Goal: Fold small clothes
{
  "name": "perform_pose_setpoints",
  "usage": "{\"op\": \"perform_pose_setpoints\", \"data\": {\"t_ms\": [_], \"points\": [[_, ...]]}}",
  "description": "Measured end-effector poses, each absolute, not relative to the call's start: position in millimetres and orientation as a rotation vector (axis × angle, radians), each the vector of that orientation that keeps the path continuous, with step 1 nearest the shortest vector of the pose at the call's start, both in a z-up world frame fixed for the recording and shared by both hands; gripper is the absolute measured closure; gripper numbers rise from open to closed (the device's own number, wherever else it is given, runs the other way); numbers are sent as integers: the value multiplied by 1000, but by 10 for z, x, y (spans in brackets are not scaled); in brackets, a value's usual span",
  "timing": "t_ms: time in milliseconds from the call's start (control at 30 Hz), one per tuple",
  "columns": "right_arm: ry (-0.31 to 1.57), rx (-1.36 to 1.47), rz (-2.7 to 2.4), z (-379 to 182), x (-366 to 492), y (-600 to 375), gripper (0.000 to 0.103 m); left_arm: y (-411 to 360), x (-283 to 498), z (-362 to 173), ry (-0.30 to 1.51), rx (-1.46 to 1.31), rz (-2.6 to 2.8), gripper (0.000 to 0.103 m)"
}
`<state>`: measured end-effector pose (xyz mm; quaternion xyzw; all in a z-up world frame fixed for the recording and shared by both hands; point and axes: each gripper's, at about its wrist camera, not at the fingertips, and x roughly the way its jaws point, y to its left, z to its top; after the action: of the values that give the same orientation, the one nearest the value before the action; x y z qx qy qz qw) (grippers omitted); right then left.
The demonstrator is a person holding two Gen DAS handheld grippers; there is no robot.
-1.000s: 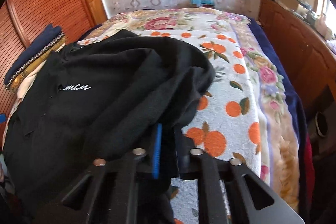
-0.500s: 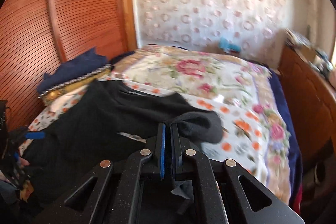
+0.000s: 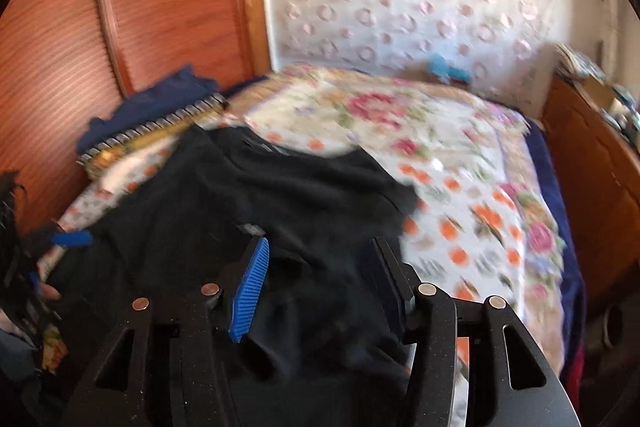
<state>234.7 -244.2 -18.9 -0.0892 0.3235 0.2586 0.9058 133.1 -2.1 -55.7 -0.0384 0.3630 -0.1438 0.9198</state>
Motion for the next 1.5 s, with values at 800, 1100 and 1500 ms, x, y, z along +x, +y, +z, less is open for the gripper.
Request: {"op": "perform_pose_setpoints", "data": {"t_ms": [800,1100,1500], "points": [[782,-222,313,-794,2025,-3065,101,-620,1724,-509,770,20,-360,0],[753,-122,306,-809,2032,-3091,101,-891,2172,-521,799,35,-419,5],[766,-130,309,-902,2113,-2759,56,-1222,2685,-702,882,10,-499,58]]}}
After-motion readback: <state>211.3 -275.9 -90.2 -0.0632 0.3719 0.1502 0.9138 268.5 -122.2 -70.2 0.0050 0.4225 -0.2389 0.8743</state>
